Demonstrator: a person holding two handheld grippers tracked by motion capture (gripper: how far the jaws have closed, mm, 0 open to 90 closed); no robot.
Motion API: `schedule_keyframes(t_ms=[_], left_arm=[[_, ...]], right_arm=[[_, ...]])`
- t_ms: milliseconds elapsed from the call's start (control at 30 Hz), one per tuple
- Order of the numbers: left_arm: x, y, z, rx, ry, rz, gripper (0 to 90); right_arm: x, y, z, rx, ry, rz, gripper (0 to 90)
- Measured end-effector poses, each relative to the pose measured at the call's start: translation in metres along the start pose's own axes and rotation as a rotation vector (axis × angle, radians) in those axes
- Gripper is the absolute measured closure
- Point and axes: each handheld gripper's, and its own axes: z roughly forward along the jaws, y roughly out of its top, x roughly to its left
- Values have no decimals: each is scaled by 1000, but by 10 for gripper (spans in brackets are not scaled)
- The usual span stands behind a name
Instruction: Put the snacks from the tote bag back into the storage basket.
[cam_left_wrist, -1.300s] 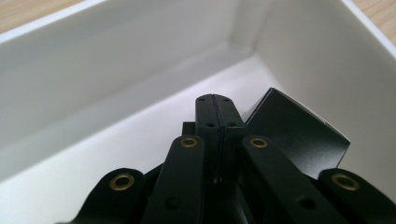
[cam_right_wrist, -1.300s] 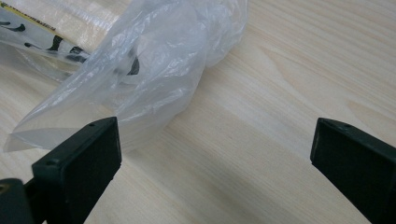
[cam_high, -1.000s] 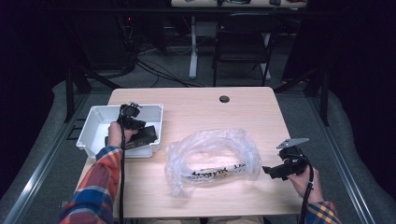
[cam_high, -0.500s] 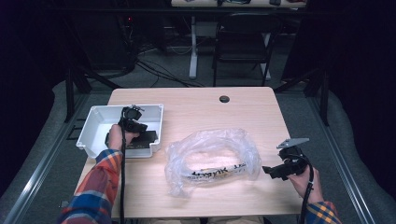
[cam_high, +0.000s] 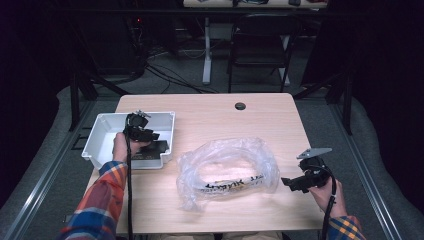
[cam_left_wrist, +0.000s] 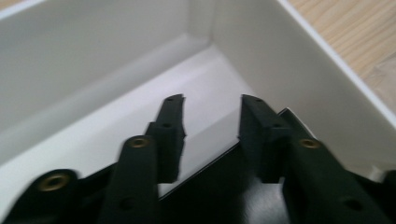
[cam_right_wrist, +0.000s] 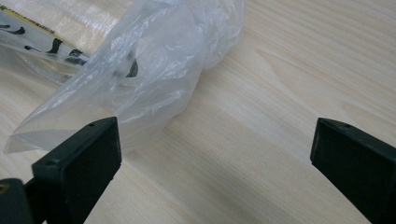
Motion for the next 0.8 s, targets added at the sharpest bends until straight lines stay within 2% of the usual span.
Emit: schedule_keyframes(t_ms=[133, 167, 200, 233, 267, 400, 467, 500, 533, 567, 600, 667, 800], left_arm=[[-2, 0, -10, -2, 10, 2, 308], [-4, 0, -13, 1, 20, 6, 308], [-6, -1, -20, -14, 22, 8, 248], [-6, -1, -20, -14, 22, 8, 228], [-9, -2, -29, -28, 25, 11, 207], [-17, -4, -40, -35, 41, 24, 162], [-23, -6, -48, -37, 43, 45, 158], [-30, -9, -54, -40, 46, 69, 157], [-30, -9, -54, -40, 46, 69, 156], [-38, -12, -61, -44, 49, 87, 153], [-38, -12, -61, -44, 49, 87, 153], [-47, -19, -70, -48, 63, 108, 150], [-55, -27, -78, -49, 61, 125, 150]], right_arm=[[0, 0, 0, 4, -2, 0, 13], [0, 0, 0, 5, -5, -1, 13], [1, 0, 0, 2, -4, 0, 13], [1, 0, 0, 3, -5, 0, 13], [1, 0, 0, 3, -5, 1, 13], [1, 0, 0, 3, -6, 2, 13], [1, 1, 0, 7, -4, 1, 14], [1, 0, 0, 7, -6, 1, 13], [1, 0, 0, 7, -6, 1, 13], [1, 0, 0, 6, -6, 1, 14], [1, 0, 0, 6, -6, 1, 14], [1, 0, 0, 5, -6, 3, 14], [2, 1, -1, 8, -8, 1, 14]])
